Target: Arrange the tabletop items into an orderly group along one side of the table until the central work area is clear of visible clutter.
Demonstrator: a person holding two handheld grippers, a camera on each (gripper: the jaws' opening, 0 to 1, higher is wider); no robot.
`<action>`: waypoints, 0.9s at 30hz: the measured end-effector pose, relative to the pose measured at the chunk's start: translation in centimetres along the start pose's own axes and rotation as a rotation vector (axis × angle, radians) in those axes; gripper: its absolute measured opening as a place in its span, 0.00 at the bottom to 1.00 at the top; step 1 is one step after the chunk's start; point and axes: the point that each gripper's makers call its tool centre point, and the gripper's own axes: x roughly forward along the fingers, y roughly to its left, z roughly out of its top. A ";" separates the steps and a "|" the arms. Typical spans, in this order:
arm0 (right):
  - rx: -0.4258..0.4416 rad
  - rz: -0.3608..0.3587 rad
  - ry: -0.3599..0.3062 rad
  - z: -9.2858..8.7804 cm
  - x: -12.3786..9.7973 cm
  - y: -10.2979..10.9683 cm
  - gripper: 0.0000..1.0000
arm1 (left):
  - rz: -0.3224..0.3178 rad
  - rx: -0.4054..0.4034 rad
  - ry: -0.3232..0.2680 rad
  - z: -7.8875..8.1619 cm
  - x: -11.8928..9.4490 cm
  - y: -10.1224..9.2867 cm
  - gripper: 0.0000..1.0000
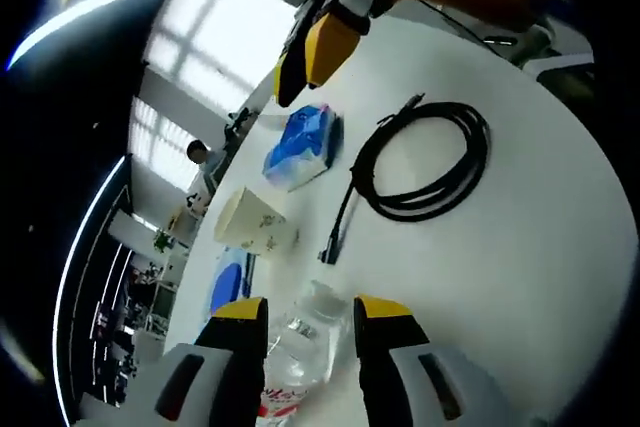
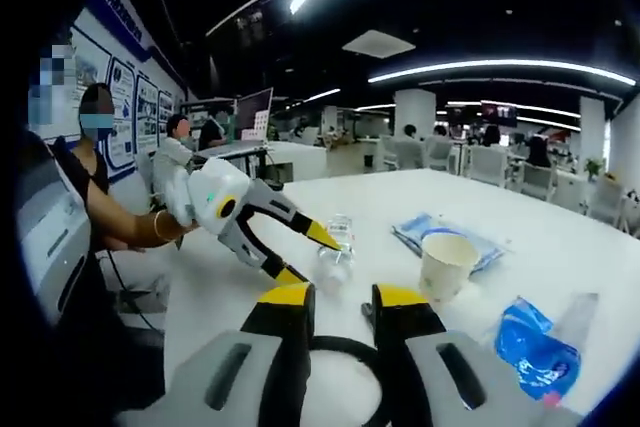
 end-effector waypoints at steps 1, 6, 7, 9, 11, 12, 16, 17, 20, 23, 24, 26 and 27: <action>0.012 0.000 -0.012 0.0 -0.4 0.1 0.21 | 0.006 0.011 0.002 0.0 0.1 -0.1 0.33; 0.044 -0.017 -0.072 0.3 -1.7 0.5 0.19 | 0.009 0.060 0.001 0.3 0.8 -0.7 0.33; 0.045 -0.020 -0.076 0.3 -1.9 0.7 0.19 | 0.012 0.067 0.003 0.3 0.9 -0.7 0.33; 0.043 -0.028 -0.085 0.3 -2.4 0.9 0.19 | 0.020 0.097 0.013 0.2 1.1 -0.7 0.33; 0.024 -0.067 -0.081 0.2 -3.0 0.7 0.18 | 0.042 0.151 0.056 -0.4 1.4 -0.3 0.29; 0.001 -0.105 -0.080 0.2 -3.6 0.4 0.18 | 0.039 0.179 0.080 -0.9 1.6 -0.4 0.28; -0.001 -0.145 -0.098 0.1 -4.9 0.3 0.16 | 0.051 0.197 0.082 -1.1 2.2 -0.6 0.26; 0.003 -0.147 -0.101 0.0 -5.1 0.4 0.16 | 0.057 0.211 0.086 -1.0 2.2 -0.5 0.25; -0.001 -0.159 -0.100 -0.3 -5.4 0.5 0.15 | 0.068 0.329 0.109 -0.9 2.2 -0.6 0.23; -0.009 -0.173 -0.093 -0.5 -5.6 0.4 0.14 | 0.089 0.390 0.133 -1.0 2.3 -0.5 0.22; -0.012 -0.182 -0.090 -0.7 -5.7 0.4 0.14 | 0.099 0.419 0.146 -1.1 2.4 -0.5 0.22; -0.012 -0.185 -0.090 -0.8 -5.8 0.4 0.13 | 0.104 0.395 0.151 -1.1 2.5 -0.5 0.22; -0.013 -0.187 -0.091 -0.9 -5.8 0.4 0.12 | 0.107 0.384 0.154 -1.1 2.5 -0.5 0.21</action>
